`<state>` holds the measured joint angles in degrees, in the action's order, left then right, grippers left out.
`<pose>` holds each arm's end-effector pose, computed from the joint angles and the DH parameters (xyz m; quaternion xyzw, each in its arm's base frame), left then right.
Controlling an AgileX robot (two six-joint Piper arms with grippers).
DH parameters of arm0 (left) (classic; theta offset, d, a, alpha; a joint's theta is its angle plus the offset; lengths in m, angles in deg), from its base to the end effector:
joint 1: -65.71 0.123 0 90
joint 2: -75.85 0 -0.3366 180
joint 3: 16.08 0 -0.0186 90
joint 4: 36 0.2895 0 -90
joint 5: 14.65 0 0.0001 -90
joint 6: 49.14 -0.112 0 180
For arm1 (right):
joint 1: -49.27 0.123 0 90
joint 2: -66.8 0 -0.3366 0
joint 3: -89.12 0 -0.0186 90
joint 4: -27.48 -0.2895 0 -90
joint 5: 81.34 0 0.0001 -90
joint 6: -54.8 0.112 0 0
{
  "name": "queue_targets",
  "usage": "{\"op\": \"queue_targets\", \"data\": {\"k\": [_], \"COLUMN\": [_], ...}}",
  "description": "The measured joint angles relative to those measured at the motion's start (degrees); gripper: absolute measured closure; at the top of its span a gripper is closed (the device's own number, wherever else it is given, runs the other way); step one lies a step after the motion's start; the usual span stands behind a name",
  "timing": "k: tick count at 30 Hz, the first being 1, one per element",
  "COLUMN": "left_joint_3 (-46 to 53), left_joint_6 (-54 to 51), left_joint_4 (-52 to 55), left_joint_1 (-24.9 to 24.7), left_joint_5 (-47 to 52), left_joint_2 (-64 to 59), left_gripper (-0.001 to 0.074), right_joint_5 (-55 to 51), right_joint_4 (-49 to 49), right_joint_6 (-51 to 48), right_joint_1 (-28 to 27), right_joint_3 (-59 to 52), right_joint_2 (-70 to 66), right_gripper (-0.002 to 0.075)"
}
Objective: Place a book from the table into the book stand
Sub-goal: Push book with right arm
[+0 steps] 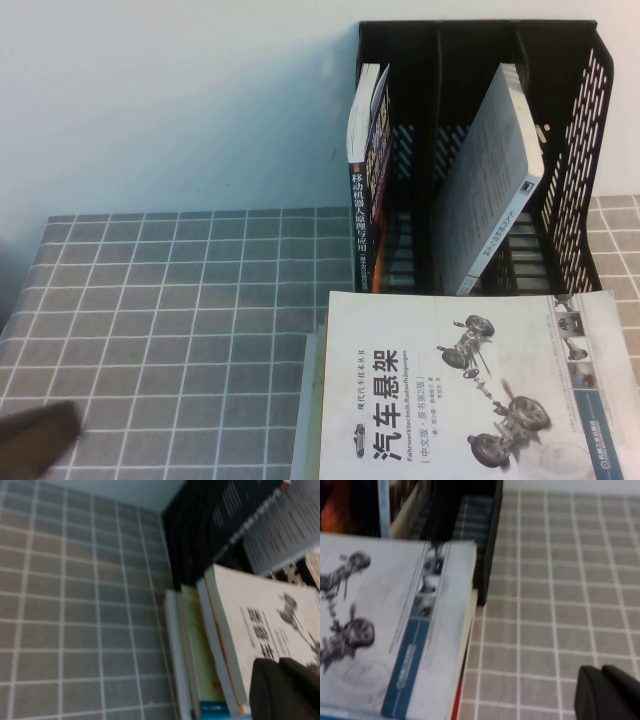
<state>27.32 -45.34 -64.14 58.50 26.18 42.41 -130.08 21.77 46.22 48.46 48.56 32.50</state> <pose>0.0889 -0.0461 0.3488 -0.0504 0.8319 -0.2783 0.4775 0.0898 0.0071 0.3446 -0.0484 0.8789 0.0097 0.4744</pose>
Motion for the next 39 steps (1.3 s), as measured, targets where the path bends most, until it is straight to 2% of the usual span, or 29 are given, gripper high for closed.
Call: {"op": "queue_targets", "data": {"k": [7, 15, 21, 32, 39], "left_joint_3": [-0.4, -0.4, -0.4, -0.4, -0.4], "left_joint_6": [-25.3, -38.6, -44.4, -46.2, -46.7], "left_joint_4": [-27.6, -43.4, -50.1, -54.8, -56.9], "left_joint_1": [0.0, 0.0, 0.0, 0.0, 0.0], "left_joint_5": [6.1, 7.3, 10.7, 9.7, 9.5], "left_joint_2": [-18.0, -29.7, -34.2, -34.5, -34.5], "left_gripper": [0.0738, 0.0738, 0.0738, 0.0738, 0.0738], "right_joint_5": [0.5, 8.6, 10.4, 11.2, 13.3], "right_joint_4": [-10.6, -16.3, -21.3, -35.4, -37.6], "right_joint_6": [-10.6, -18.0, -23.2, -34.3, -34.9], "right_joint_1": [0.0, 0.0, 0.0, 0.1, 5.7], "right_joint_3": [0.4, 0.4, 0.4, 0.5, 0.5], "right_joint_2": [-18.4, -34.3, -42.3, -46.8, -48.4], "right_gripper": [0.0729, 0.0729, 0.0729, 0.0729, 0.0729]}}
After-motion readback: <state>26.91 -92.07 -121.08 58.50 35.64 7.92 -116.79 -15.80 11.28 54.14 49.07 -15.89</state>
